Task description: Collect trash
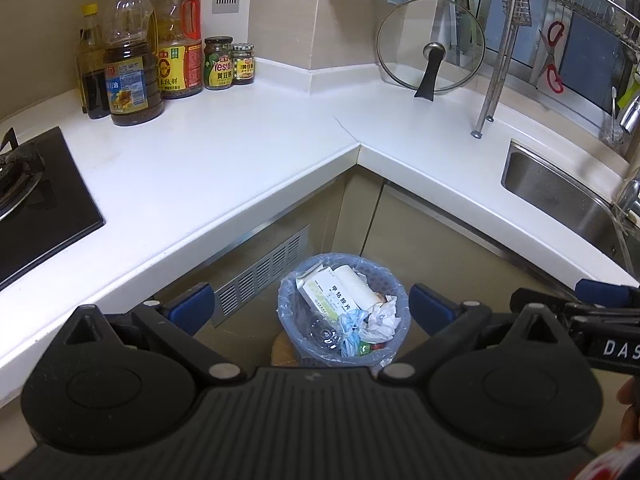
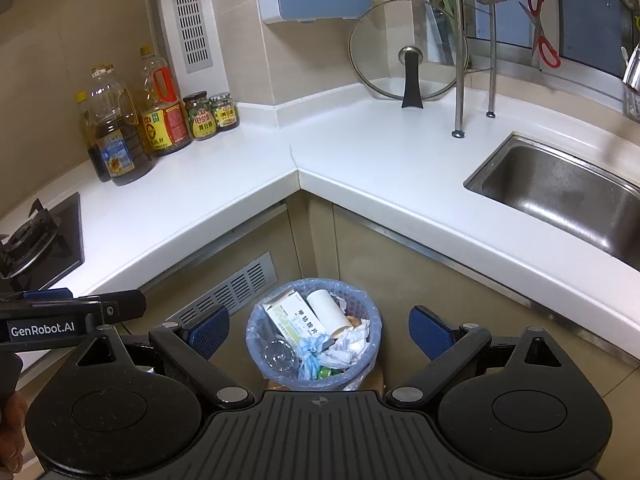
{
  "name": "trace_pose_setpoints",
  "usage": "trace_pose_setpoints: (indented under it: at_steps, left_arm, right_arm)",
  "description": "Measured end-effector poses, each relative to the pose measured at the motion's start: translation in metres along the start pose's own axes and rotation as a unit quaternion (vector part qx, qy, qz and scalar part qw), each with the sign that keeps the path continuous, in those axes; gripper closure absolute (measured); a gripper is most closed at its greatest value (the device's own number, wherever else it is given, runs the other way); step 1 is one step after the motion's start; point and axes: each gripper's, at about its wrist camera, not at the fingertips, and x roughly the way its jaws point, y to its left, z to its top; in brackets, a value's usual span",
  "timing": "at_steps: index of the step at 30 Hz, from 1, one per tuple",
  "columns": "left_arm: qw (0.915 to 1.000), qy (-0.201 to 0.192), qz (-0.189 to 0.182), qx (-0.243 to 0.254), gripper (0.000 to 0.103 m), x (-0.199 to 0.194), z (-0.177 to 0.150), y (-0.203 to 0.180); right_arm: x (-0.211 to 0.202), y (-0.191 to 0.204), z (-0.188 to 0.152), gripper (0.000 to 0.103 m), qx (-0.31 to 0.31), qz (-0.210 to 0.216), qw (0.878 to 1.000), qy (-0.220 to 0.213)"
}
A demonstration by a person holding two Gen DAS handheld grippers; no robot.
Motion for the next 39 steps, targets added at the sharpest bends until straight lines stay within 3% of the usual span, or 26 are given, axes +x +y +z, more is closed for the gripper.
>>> trace_pose_setpoints:
  at_steps: [39]
  left_arm:
    - [0.9997, -0.006, 0.012, 0.018, 0.000, -0.0007, -0.0018, -0.0030]
  right_arm:
    - [-0.0045, -0.0004, 0.0047, 0.007, -0.003, -0.002, 1.000, -0.009]
